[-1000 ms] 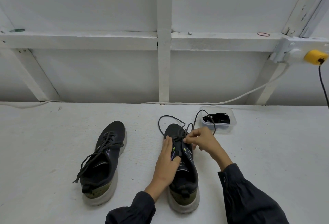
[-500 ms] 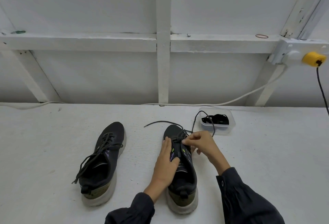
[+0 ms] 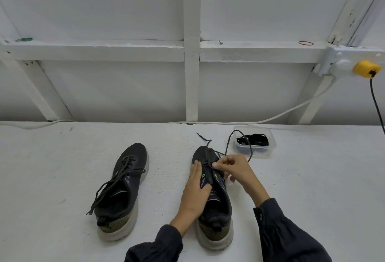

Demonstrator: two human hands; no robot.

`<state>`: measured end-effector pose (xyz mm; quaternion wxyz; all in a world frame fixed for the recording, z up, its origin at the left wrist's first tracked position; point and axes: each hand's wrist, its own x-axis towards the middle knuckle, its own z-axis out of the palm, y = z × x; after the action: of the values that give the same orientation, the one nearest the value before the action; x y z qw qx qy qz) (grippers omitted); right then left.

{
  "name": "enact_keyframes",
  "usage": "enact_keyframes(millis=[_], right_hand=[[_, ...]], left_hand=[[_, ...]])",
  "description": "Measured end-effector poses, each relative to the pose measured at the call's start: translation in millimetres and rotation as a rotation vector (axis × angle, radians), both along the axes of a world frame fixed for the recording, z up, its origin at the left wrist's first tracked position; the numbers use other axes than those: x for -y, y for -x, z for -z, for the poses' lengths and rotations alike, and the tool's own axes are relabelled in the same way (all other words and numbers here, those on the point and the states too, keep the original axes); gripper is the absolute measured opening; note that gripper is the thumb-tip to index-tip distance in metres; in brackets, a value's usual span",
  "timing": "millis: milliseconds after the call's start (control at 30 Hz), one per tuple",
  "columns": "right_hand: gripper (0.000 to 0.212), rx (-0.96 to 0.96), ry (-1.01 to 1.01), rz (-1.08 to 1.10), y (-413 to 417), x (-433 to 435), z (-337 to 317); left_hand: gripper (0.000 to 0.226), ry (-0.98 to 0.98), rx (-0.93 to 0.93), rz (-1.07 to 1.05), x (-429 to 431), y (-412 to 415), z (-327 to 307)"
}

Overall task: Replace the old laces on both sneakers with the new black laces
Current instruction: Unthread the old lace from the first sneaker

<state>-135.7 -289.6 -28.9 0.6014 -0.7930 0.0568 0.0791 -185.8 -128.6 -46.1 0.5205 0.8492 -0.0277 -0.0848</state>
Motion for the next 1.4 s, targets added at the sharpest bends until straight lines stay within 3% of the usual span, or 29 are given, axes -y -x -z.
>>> enact_keyframes(millis=[100, 200, 533, 700, 800, 933, 1100, 1267, 1400], right_hand=[[0.012, -0.010, -0.019, -0.025, -2.5, 0.3, -2.8], [0.017, -0.035, -0.020, -0.059, -4.4, 5.2, -3.8], [0.006, 0.109, 0.108, -0.024, -9.7, 2.7, 2.2], [0.011, 0.191, -0.203, 0.284, -17.7, 8.1, -11.6], [0.012, 0.128, -0.217, 0.243, -13.2, 9.8, -14.3], [0.020, 0.009, -0.013, 0.031, -1.6, 1.4, -2.5], [0.011, 0.091, 0.029, 0.050, -7.6, -1.9, -2.5], [0.006, 0.154, -0.290, 0.400, -17.6, 5.9, -11.8], [0.025, -0.021, -0.149, 0.212, -7.1, 5.1, -4.3]], left_hand=[[0.073, 0.004, -0.001, -0.001, -0.7, -0.4, -0.2], [0.073, 0.004, -0.004, -0.003, -0.4, -0.5, -0.3], [0.072, 0.008, -0.002, 0.006, -0.7, 0.4, -0.4], [0.071, 0.014, -0.009, 0.013, -1.7, 0.0, 0.1], [0.071, 0.010, -0.007, 0.007, -1.4, -0.2, 0.3], [0.072, -0.001, -0.001, 0.000, -1.7, -0.3, 0.7], [0.071, -0.006, 0.000, 0.010, -1.6, -0.6, 0.2], [0.071, 0.005, -0.011, 0.005, -2.4, -0.5, 1.2], [0.072, 0.012, -0.007, -0.002, -2.5, -0.6, 1.2]])
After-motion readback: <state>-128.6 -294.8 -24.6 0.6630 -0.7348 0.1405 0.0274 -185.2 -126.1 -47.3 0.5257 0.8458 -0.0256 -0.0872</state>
